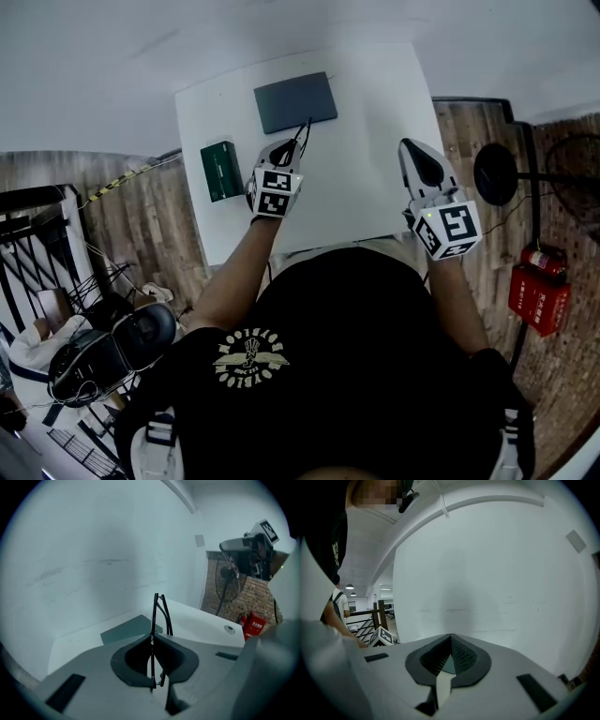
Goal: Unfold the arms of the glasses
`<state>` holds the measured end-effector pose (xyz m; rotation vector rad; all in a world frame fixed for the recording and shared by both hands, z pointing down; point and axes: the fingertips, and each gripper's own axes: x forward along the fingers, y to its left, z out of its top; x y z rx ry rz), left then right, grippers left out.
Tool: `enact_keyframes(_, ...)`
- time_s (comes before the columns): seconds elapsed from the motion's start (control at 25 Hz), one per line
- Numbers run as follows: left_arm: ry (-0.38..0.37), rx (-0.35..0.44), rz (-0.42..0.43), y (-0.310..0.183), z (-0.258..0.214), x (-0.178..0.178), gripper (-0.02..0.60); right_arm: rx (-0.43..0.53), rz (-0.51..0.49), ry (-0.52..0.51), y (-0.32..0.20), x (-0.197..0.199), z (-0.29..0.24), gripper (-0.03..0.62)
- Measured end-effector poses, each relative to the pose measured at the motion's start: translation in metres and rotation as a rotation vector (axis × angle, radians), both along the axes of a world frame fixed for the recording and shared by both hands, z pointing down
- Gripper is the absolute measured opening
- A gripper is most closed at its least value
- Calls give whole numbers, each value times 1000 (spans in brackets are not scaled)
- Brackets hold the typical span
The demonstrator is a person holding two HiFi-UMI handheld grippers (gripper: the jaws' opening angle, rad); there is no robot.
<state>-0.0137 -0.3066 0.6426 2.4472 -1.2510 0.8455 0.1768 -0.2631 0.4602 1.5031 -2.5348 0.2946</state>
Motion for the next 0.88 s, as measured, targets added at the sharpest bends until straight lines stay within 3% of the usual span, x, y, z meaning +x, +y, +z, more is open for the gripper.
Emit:
enact_keyframes(0.4,228,151,-127,2,-99,-34,23,37,-37,0,13,-26,-17,0)
enact_keyframes(0.88,439,307,-139,28,-209,-59,23,84,-80,-14,25,-63,-38,0)
